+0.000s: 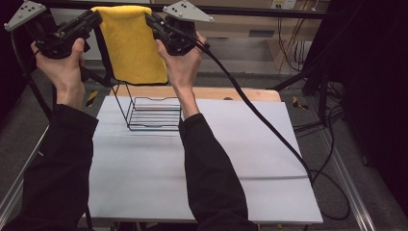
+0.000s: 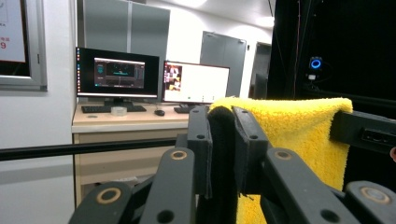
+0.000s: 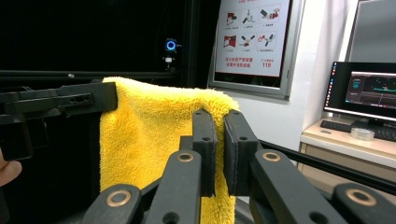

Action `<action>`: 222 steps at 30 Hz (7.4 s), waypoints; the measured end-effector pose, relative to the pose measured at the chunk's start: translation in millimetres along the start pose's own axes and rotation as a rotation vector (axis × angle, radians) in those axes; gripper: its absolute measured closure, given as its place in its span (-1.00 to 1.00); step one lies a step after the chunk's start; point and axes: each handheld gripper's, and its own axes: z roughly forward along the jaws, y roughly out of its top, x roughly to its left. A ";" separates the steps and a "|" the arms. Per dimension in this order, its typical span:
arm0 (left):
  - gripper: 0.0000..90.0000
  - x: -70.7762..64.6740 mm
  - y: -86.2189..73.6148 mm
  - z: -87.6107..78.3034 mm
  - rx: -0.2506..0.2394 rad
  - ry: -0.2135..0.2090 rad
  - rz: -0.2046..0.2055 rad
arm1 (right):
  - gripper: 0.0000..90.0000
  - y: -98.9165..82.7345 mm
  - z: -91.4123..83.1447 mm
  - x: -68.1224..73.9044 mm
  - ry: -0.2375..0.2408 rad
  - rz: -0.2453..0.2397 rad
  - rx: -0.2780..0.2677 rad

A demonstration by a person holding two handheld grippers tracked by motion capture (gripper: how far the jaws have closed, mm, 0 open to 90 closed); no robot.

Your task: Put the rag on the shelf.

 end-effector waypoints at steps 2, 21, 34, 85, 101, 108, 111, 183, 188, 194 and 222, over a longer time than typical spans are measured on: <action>0.74 1.4 1.6 2.3 -0.005 -0.005 -0.014 | 0.88 2.0 2.2 -1.2 -0.002 -0.005 -0.002; 0.74 16.6 10.0 34.1 0.001 0.023 -0.021 | 0.88 9.5 23.5 -16.0 -0.024 -0.002 -0.010; 0.74 28.7 -15.2 40.9 0.035 0.012 -0.006 | 0.88 -9.6 35.3 -24.2 -0.032 -0.015 0.045; 0.73 16.6 -89.1 -25.0 0.207 -0.078 0.069 | 0.87 -76.2 -11.3 2.6 0.061 -0.059 0.213; 0.67 5.6 -108.2 -41.1 0.298 -0.094 0.067 | 0.85 -94.8 -28.5 8.2 0.124 -0.047 0.303; 0.61 3.5 -117.5 -45.1 0.342 -0.094 0.070 | 0.85 -106.8 -31.5 7.9 0.148 -0.040 0.339; 0.60 2.7 -120.7 -45.7 0.364 -0.094 0.079 | 0.85 -111.1 -31.8 8.3 0.152 -0.041 0.348; 0.77 2.4 -163.7 -20.5 0.543 -0.104 0.106 | 0.71 -154.0 -26.8 9.3 0.165 0.014 0.462; 0.49 1.7 -161.4 -31.8 0.549 -0.109 0.094 | 0.46 -142.8 -43.1 5.4 0.174 0.027 0.459; 0.10 -0.1 -162.6 -42.6 0.585 -0.100 0.106 | 0.03 -137.0 -64.0 -4.6 0.153 0.041 0.470; -0.73 -23.7 -225.2 -73.8 0.671 -0.177 0.092 | -0.85 -187.6 -171.5 -66.6 0.090 0.123 0.612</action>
